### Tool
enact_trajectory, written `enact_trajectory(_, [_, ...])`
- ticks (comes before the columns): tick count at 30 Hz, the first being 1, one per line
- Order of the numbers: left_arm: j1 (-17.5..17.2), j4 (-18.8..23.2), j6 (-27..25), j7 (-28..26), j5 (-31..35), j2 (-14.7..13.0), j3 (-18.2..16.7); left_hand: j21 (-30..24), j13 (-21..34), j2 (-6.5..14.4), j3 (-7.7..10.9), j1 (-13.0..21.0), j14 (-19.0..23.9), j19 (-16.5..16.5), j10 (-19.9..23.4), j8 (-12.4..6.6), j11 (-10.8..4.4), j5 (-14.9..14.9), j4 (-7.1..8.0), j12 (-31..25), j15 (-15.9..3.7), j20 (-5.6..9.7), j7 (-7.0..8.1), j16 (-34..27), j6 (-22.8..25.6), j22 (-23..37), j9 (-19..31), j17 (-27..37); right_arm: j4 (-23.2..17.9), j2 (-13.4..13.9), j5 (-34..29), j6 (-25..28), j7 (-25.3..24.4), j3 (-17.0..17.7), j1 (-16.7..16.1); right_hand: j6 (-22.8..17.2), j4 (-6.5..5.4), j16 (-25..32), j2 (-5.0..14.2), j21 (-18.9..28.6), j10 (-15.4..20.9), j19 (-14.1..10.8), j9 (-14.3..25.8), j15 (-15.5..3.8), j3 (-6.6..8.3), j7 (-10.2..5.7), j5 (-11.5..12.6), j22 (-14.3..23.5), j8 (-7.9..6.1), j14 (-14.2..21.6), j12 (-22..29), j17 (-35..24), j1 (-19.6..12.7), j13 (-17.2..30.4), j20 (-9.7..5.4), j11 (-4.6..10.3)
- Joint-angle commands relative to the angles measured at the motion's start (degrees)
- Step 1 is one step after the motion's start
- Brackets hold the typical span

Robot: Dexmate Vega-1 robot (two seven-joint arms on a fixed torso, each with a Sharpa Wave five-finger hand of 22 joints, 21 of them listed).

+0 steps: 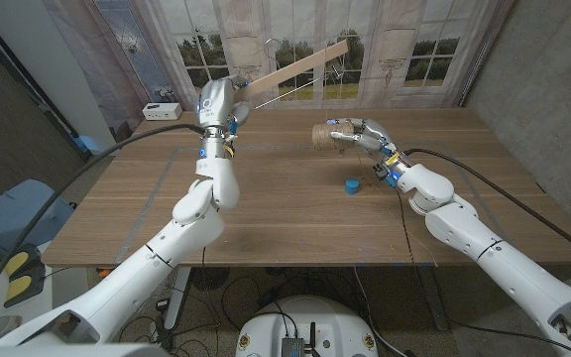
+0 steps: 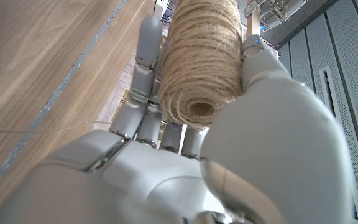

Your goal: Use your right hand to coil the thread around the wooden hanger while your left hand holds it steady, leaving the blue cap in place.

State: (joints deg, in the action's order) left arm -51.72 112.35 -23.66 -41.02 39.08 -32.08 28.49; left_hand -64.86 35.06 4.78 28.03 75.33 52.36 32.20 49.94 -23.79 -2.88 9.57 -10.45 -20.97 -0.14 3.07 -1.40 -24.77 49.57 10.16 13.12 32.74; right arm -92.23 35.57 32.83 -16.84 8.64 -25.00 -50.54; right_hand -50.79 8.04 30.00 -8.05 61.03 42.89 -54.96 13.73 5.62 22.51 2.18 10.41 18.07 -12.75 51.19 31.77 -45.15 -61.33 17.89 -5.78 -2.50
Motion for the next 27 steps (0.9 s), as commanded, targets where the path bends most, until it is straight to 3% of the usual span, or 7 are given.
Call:
enact_trajectory(1, [0.24, 1.69, 8.41, 8.49, -15.51, -2.32, -3.27, -0.29, 0.20, 3.20, 1.41, 3.32, 11.28, -0.43, 1.83, -0.59, -1.22, 0.29, 0.84, 0.01, -12.93, 4.66, -0.37, 0.16, 7.32, 0.08, 3.42, 0.33, -2.44, 1.57, -0.63, 1.14, -3.11, 1.58, -1.89, -3.56, 0.09, -0.17, 16.95, 0.51, 4.63, 3.25, 0.28, -18.48, 0.37, 3.23, 0.09, -0.02, 0.26, 15.62, 4.67, -0.16, -17.61, 5.56, -6.23, -4.15])
enact_trajectory(7, [-0.82, 5.54, 6.25, 15.10, -18.96, -6.13, -4.84, -0.42, 0.36, 3.24, 1.56, 3.46, 11.35, -0.57, 1.79, -0.53, -1.18, 0.29, 0.86, 0.05, -12.89, 4.56, -0.36, 0.27, 7.24, 0.07, 3.55, 0.40, -1.84, 1.76, -1.74, 1.46, -6.30, 2.95, -2.16, -3.61, 0.07, -0.35, 16.94, 0.85, 4.60, 3.41, 0.31, -18.47, 0.37, 3.22, 0.09, -0.19, 0.33, 15.72, 4.71, -0.31, -17.62, 5.60, -6.22, -4.15])
enact_trajectory(16, [-3.20, 7.63, 7.60, 16.42, -23.31, -7.76, -7.30, -0.70, 0.61, 3.30, 1.71, 3.45, 11.48, -0.81, 2.02, -0.52, -1.04, 0.25, 1.03, 0.09, -12.87, 4.41, -0.34, 0.37, 7.40, 0.07, 3.77, 0.66, 1.28, 0.94, -1.11, 2.94, -7.13, 3.20, -0.65, -3.84, 0.08, -0.61, 16.92, 1.41, 4.57, 3.65, 0.37, -18.46, 0.39, 3.24, 0.09, -0.49, 0.39, 15.89, 4.70, -0.58, -17.72, 5.54, -6.23, -4.00])
enact_trajectory(27, [-5.66, 12.08, 6.13, 21.56, -27.01, -12.69, -10.07, -1.08, 0.74, 3.25, 1.84, 3.39, 11.70, -1.07, 2.19, -0.45, -1.02, 0.21, 1.12, 0.30, -12.85, 4.33, -0.35, 0.48, 7.60, 0.09, 3.95, 0.94, 6.87, -0.47, -2.55, 3.29, -9.37, 3.04, 1.69, -4.00, 0.04, -0.87, 16.92, 1.92, 4.57, 4.00, 0.42, -18.42, 0.39, 3.22, 0.11, -0.79, 0.45, 16.02, 4.73, -0.85, -17.76, 5.55, -6.24, -4.15])
